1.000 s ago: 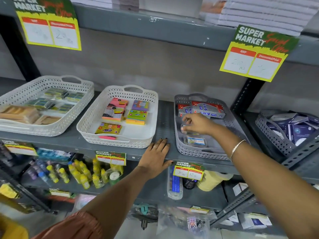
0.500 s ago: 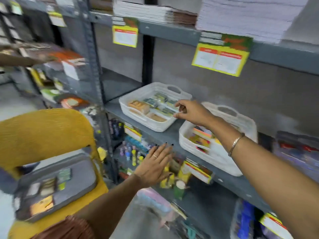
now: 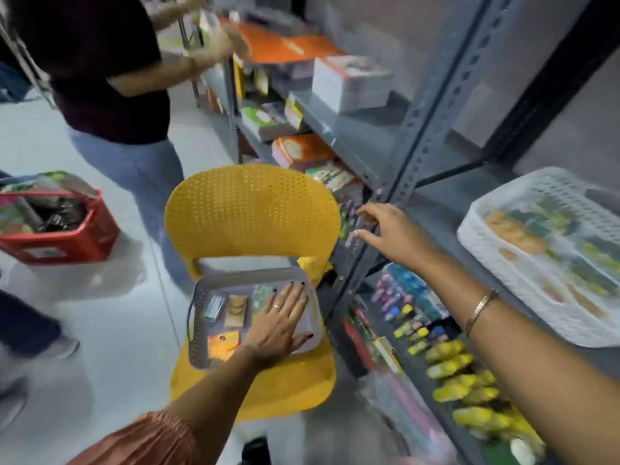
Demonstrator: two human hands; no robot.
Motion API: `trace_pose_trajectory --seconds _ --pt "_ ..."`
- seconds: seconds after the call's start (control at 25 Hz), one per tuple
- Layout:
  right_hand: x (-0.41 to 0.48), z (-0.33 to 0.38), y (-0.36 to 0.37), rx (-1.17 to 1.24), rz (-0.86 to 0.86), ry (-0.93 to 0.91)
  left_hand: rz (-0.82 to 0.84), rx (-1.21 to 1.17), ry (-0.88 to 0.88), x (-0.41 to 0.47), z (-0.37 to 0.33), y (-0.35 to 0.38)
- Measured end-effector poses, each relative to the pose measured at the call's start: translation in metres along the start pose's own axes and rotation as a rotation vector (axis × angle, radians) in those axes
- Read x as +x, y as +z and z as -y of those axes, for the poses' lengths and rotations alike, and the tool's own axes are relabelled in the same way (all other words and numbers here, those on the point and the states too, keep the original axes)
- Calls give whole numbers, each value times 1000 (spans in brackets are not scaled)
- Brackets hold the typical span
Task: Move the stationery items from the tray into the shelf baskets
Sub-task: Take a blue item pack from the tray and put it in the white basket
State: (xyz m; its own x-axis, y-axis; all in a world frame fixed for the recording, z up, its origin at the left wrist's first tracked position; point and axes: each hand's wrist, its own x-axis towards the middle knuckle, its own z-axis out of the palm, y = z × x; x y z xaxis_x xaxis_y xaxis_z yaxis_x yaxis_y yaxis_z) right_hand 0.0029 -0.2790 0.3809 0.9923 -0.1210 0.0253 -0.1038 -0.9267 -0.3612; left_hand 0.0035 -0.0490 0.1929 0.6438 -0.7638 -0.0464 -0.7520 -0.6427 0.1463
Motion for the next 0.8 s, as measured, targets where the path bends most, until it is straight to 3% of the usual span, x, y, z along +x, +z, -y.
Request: trace_pose_trajectory --seconds 0.12,0.52,0.8 --pt "41 11 82 30 126 -33 121 -91 -115 -17 42 50" --pt "90 -6 343 -75 639 -234 264 -89 -290 -51 101 183" --pt "131 -19 416 -405 551 -538 207 -107 -314 -57 106 214"
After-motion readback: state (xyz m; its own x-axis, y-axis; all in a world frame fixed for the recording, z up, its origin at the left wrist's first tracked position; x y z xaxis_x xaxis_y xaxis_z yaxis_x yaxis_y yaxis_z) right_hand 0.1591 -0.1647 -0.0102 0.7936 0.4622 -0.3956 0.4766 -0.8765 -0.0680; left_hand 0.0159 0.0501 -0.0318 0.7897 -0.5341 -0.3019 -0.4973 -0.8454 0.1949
